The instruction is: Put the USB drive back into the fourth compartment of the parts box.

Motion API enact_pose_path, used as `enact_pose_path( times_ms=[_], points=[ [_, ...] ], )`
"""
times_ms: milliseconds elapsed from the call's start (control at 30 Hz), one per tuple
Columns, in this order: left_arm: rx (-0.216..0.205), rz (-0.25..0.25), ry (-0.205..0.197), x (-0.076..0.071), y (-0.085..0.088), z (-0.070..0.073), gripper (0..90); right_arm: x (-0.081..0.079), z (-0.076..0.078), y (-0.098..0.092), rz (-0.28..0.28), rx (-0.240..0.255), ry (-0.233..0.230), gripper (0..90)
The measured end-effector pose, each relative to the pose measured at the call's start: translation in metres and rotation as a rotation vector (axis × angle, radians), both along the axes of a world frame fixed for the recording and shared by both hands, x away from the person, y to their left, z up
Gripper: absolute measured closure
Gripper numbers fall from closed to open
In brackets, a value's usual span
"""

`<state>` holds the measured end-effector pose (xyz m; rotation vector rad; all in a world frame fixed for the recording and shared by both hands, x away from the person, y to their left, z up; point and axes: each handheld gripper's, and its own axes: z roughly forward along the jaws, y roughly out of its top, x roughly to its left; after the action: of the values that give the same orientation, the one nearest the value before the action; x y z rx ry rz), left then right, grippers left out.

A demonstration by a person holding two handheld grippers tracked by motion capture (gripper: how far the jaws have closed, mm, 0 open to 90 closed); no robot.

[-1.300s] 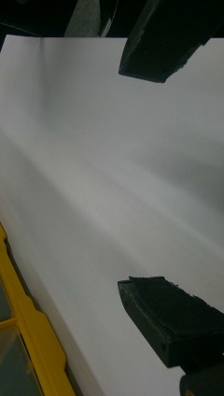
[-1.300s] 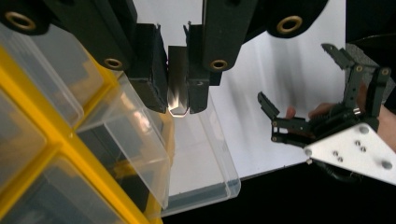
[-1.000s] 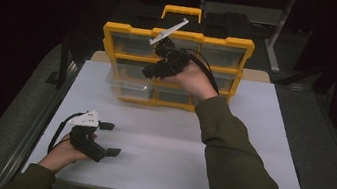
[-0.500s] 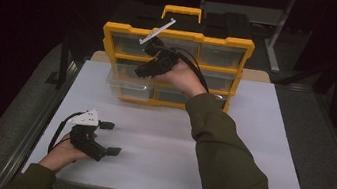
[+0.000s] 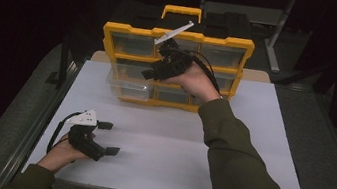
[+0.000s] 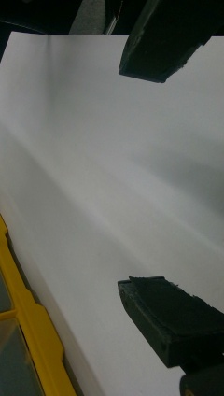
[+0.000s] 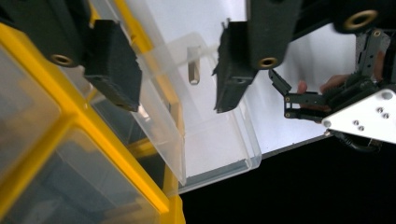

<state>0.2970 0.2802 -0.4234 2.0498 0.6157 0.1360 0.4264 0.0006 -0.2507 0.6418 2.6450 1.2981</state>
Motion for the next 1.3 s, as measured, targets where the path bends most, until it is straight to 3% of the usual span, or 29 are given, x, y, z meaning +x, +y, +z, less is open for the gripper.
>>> enact_pose_path(
  times_ms=[367, 767, 1300],
  points=[
    [0.005, -0.003, 0.001, -0.001, 0.000, 0.000, 0.0, -0.015, -0.015, -0.030, -0.022, 0.027, -0.002, 34.7],
    [0.003, -0.004, 0.001, 0.000, 0.000, 0.000, 0.0, -0.029, -0.030, -0.044, -0.035, 0.046, -0.011, 24.5],
    [0.010, -0.012, 0.005, -0.001, -0.001, 0.000, 0.0, -0.053, -0.073, -0.077, -0.119, 0.044, -0.033, 12.0]
  ],
)
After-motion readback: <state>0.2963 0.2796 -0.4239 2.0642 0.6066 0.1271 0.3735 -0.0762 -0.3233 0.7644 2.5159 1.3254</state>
